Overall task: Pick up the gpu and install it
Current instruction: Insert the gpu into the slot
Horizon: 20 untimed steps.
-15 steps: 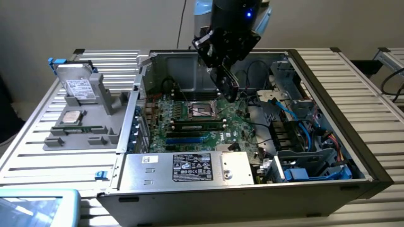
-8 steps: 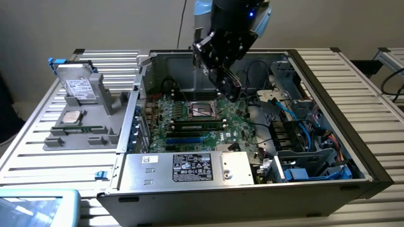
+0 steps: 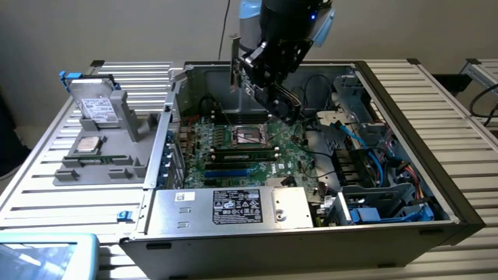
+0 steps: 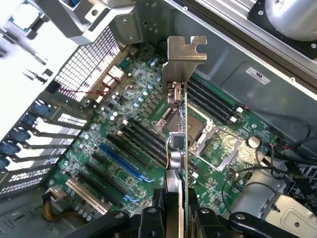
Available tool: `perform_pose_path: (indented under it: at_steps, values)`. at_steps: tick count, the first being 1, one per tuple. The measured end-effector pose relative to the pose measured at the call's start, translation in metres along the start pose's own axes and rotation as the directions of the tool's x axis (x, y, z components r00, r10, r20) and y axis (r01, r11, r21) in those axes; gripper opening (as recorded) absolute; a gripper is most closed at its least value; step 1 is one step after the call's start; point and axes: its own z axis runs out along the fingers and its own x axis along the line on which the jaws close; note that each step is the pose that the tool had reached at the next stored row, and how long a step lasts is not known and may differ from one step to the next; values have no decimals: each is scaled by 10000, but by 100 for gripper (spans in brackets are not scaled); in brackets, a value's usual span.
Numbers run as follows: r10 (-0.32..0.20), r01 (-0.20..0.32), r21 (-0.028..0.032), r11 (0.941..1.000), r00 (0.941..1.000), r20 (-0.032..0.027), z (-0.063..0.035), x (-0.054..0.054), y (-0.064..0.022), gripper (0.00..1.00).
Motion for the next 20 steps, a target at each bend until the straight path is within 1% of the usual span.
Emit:
perform_pose_path:
  at_steps: [2,4,6,9,13,15,18,20]
  values:
    - [-368,368,10,9993,9993,-41,2,0,0,28]
    - [-724,725,20,9974,9973,-83,3,0,0,28]
    - [-1085,1085,27,9941,9940,-124,5,0,-1,28]
    - [-1616,1617,37,9868,9867,-185,8,0,-1,28]
    - [-2321,2323,47,9726,9723,-265,12,0,-2,28]
    - [-2672,2675,52,9635,9631,-307,13,0,-2,28]
    - [-3201,3205,57,9472,9467,-366,16,-1,-2,28]
    - [-3537,3542,61,9352,9345,-403,18,-1,-3,28]
